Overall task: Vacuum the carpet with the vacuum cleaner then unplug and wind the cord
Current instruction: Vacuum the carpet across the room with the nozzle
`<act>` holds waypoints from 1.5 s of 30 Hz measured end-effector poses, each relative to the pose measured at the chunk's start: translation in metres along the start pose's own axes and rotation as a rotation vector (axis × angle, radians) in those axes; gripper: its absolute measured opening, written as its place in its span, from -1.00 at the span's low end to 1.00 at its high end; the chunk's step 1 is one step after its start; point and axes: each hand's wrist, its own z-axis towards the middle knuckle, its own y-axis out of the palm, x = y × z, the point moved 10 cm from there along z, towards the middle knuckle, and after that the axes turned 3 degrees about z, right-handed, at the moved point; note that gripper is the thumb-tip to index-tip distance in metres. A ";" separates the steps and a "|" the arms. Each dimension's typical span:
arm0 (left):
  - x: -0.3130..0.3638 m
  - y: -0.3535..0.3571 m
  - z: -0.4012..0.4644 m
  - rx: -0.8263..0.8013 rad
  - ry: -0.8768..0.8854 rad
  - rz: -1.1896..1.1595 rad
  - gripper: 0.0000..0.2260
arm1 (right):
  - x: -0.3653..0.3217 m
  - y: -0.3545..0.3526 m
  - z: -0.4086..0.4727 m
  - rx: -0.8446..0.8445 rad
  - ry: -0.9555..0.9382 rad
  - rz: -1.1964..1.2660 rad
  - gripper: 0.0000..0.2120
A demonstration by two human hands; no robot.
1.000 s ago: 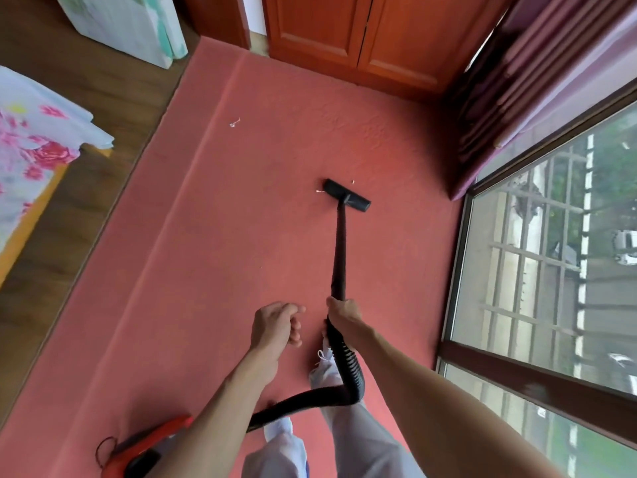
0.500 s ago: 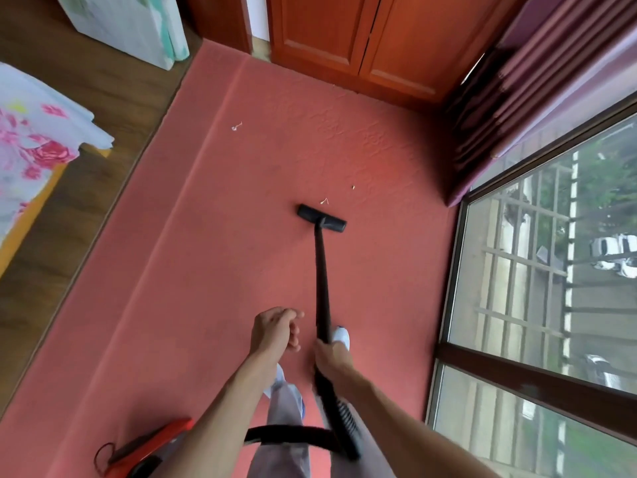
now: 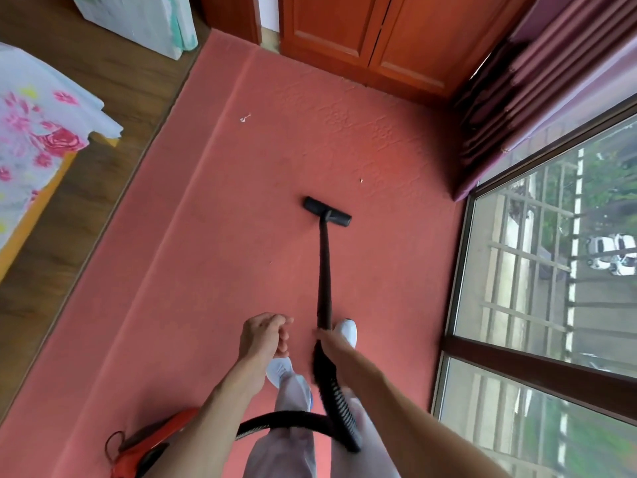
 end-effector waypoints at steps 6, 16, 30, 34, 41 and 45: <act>0.019 0.016 -0.004 -0.027 0.033 -0.006 -0.82 | 0.041 0.049 -0.041 -0.421 0.161 0.532 -0.76; 0.030 -0.010 0.001 0.058 0.092 -0.006 -0.82 | -0.120 0.032 0.021 -0.398 -0.116 1.058 -0.70; 0.048 0.066 0.001 -0.070 0.086 0.080 -0.80 | 0.058 -0.042 -0.026 -0.263 0.172 0.738 -0.40; 0.053 0.097 -0.001 -0.113 0.103 0.114 -0.80 | 0.043 -0.046 -0.022 -0.228 0.152 0.787 -0.40; 0.058 0.130 0.012 -0.126 0.118 0.178 -0.81 | -0.051 -0.112 0.054 -0.153 0.009 0.758 -0.53; 0.052 0.161 0.032 -0.166 0.094 0.242 -0.81 | -0.079 -0.147 0.089 -0.136 -0.007 0.689 -0.50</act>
